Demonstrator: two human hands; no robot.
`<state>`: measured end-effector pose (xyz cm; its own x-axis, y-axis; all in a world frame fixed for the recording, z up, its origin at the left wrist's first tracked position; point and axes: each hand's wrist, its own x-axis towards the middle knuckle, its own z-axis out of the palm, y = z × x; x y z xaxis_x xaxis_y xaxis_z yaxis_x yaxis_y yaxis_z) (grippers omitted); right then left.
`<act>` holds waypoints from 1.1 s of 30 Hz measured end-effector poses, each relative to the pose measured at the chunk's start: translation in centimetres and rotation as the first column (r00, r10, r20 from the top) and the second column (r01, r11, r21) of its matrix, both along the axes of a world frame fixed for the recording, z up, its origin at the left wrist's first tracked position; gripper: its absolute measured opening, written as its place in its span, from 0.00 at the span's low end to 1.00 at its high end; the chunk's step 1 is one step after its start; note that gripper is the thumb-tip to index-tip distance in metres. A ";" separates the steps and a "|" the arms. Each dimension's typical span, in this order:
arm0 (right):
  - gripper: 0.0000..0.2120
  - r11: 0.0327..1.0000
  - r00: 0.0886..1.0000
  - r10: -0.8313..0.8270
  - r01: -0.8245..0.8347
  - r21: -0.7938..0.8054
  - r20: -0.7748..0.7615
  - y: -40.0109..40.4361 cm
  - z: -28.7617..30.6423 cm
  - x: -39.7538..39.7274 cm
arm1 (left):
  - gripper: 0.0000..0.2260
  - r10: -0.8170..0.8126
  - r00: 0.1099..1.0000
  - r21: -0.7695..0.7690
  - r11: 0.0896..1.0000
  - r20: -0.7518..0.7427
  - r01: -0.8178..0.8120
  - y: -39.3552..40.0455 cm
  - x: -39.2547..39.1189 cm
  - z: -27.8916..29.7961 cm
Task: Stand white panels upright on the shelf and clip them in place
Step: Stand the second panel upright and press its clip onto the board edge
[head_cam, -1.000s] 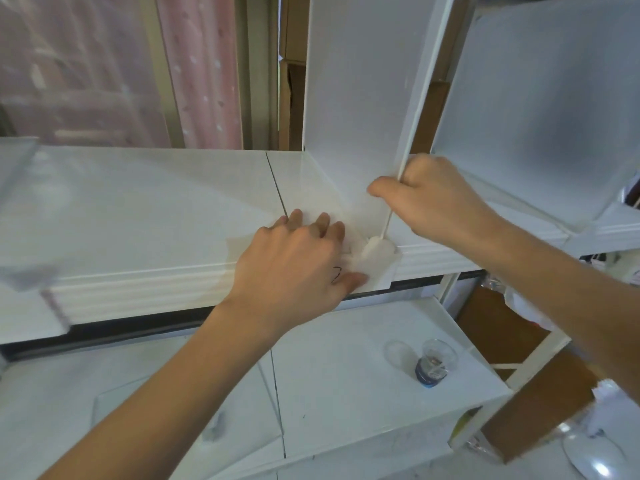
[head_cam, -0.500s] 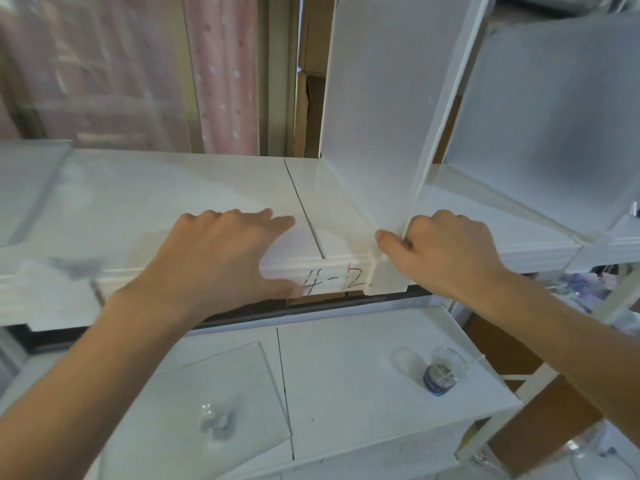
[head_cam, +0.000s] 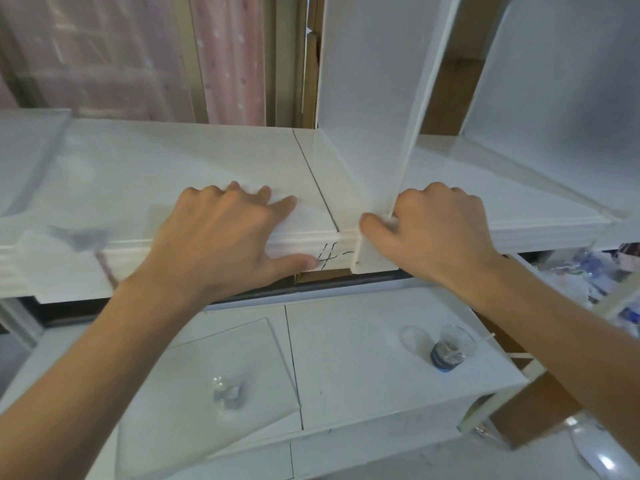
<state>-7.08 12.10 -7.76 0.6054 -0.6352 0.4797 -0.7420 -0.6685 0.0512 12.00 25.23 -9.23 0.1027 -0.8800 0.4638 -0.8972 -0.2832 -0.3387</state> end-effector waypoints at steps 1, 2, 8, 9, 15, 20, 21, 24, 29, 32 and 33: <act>0.26 1.000 1.000 0.013 -0.013 -0.006 -0.004 0.2 0.0 0.2 | 0.37 -0.006 1.000 0.000 1.000 -0.003 0.006 0.0 0.0 -0.1; 0.26 1.000 1.000 0.021 -0.021 -0.006 -0.003 0.3 0.0 0.4 | 0.36 -0.017 1.000 0.000 1.000 -0.009 0.017 -0.1 0.0 -0.2; 0.26 0.996 0.996 0.085 -0.084 -0.039 0.029 0.8 -0.1 1.4 | 0.38 -0.011 1.000 -0.035 0.999 -0.020 0.010 -0.2 -0.1 -0.5; 0.26 0.993 0.993 0.111 -0.109 -0.045 0.035 0.7 -0.2 1.5 | 0.39 -0.010 1.000 -0.040 0.999 -0.018 0.010 -0.2 -0.1 -0.6; 0.31 0.978 0.980 0.199 -0.199 -0.063 -0.011 -0.9 0.2 0.8 | 0.41 -0.011 1.000 -0.118 0.993 -0.028 0.008 -0.1 0.2 -1.1; 0.32 0.970 0.965 0.243 -0.239 -0.053 0.094 -2.1 -1.4 0.8 | 0.42 0.035 0.994 -0.069 0.997 -0.106 -0.042 0.3 -0.1 -0.9; 0.31 0.965 0.957 0.261 -0.256 -0.058 0.122 -2.1 -1.6 0.9 | 0.42 0.043 0.994 -0.050 0.998 -0.101 -0.048 0.5 -0.1 -0.9; 0.31 0.971 0.959 0.239 -0.234 -0.055 0.149 -2.2 -1.6 0.9 | 0.43 0.073 0.980 0.011 0.997 -0.188 -0.072 0.4 -0.1 -0.4; 0.30 0.974 0.966 0.225 -0.228 0.003 0.124 -2.1 -1.4 0.4 | 0.44 0.078 0.923 0.071 0.996 -0.377 -0.055 1.2 -1.2 0.5; 0.31 0.987 0.979 0.161 -0.163 0.010 0.123 -1.7 -1.5 0.6 | 0.47 -0.015 0.916 -0.007 1.000 -0.402 0.013 5.5 0.3 1.8; 0.34 0.992 0.987 0.111 -0.117 0.042 0.118 -1.5 -1.2 0.4 | 0.48 -0.005 0.919 -0.019 1.000 -0.393 -0.003 7.7 1.9 2.1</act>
<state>-6.70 10.63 -8.96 0.6174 -0.5896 0.5207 -0.6598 -0.7486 -0.0653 13.86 32.92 -7.14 0.2793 -0.8715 0.4030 -0.9573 -0.2851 0.0470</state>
